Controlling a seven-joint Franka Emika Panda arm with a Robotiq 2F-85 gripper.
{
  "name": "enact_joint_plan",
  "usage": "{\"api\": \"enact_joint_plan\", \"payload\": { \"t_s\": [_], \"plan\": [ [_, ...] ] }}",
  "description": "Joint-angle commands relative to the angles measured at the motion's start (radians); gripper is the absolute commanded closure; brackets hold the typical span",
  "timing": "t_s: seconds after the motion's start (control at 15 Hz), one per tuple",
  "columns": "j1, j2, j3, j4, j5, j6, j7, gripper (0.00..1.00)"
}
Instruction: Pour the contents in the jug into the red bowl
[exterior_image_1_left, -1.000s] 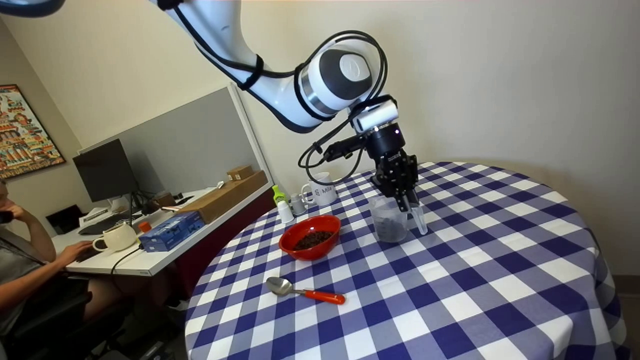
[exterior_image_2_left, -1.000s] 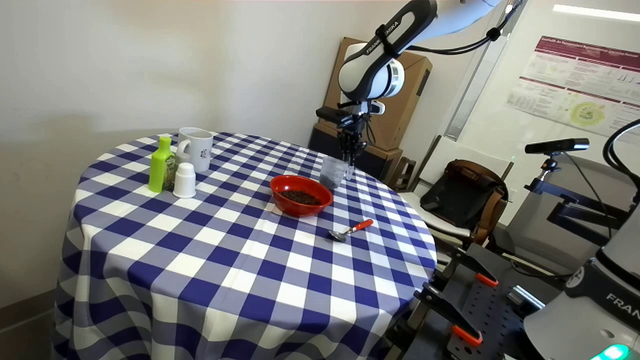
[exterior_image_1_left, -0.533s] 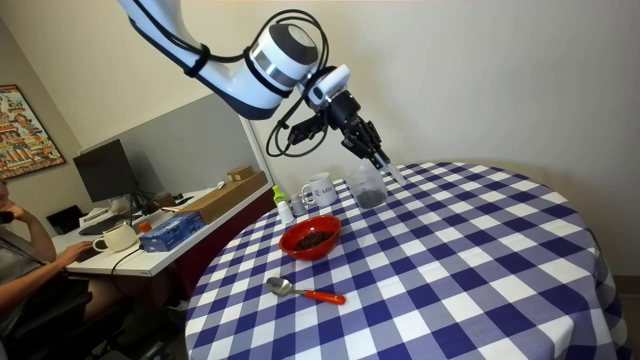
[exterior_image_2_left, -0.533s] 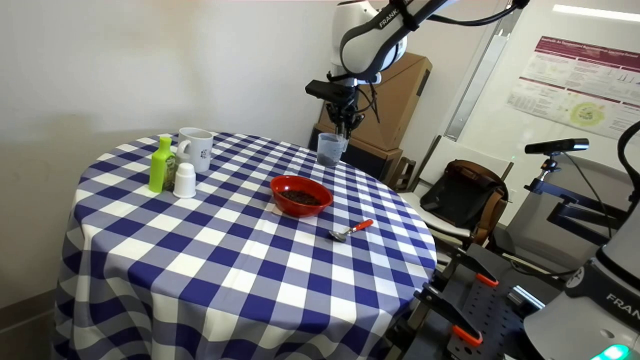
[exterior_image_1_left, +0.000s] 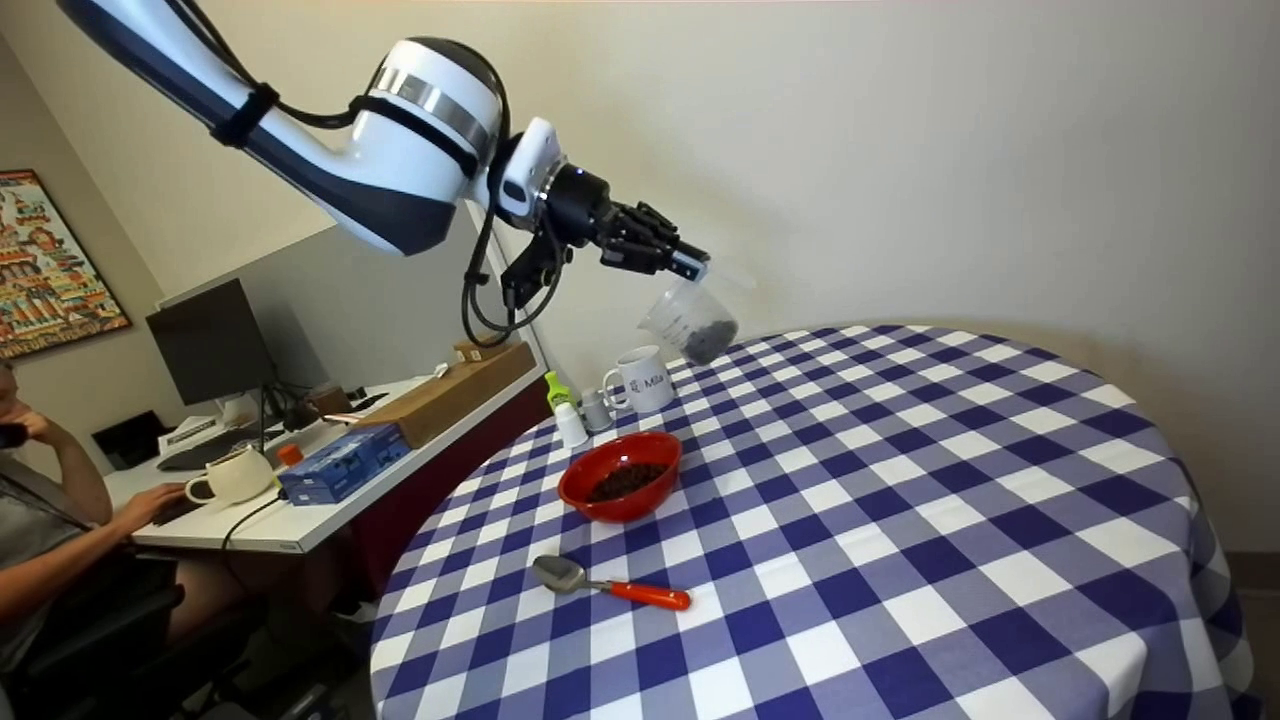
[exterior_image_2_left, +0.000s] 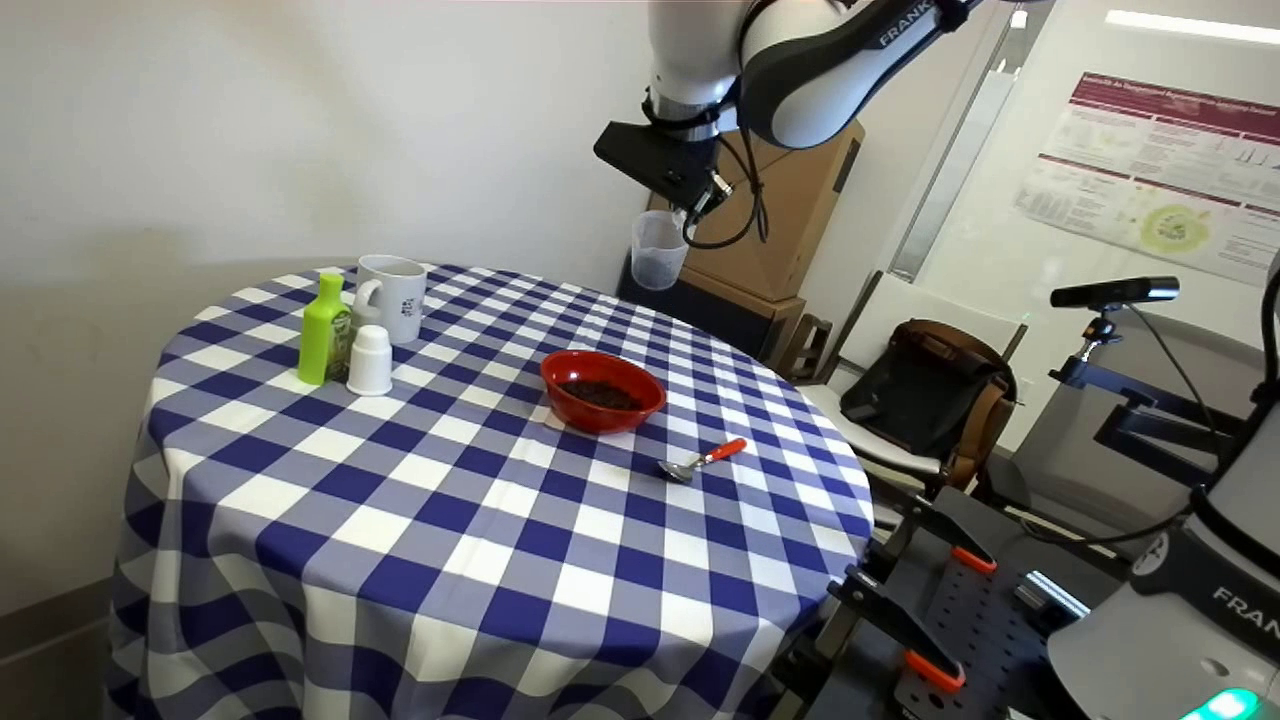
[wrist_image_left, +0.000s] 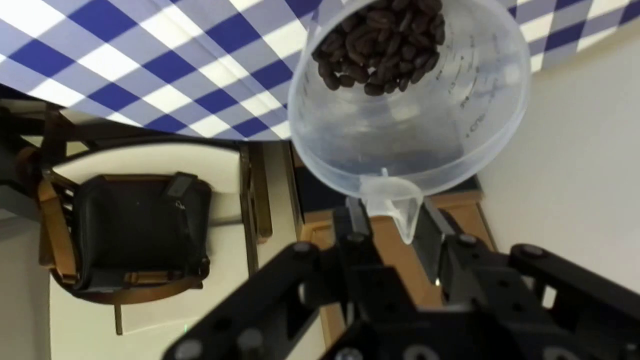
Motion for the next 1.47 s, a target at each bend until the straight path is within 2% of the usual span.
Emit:
{"api": "enact_joint_plan", "payload": {
  "t_s": [0.0, 0.07, 0.13, 0.27, 0.47, 0.67, 0.87, 1.4],
  "plan": [
    [0.115, -0.091, -0.027, -0.107, -0.239, -0.114, 0.250, 0.90],
    [-0.043, -0.129, 0.176, -0.127, -0.325, -0.199, 0.296, 0.90],
    [-0.058, -0.136, 0.225, -0.152, -0.355, -0.254, 0.307, 0.90],
    [-0.134, -0.139, 0.365, -0.194, -0.395, -0.350, 0.328, 0.90],
    [-0.205, -0.118, 0.504, -0.232, -0.445, -0.459, 0.351, 0.90],
    [-0.243, -0.096, 0.587, -0.245, -0.511, -0.545, 0.370, 0.90],
    [-0.268, -0.081, 0.637, -0.247, -0.576, -0.603, 0.397, 0.90],
    [-0.308, 0.003, 0.679, -0.230, -0.722, -0.727, 0.446, 0.90]
  ]
}}
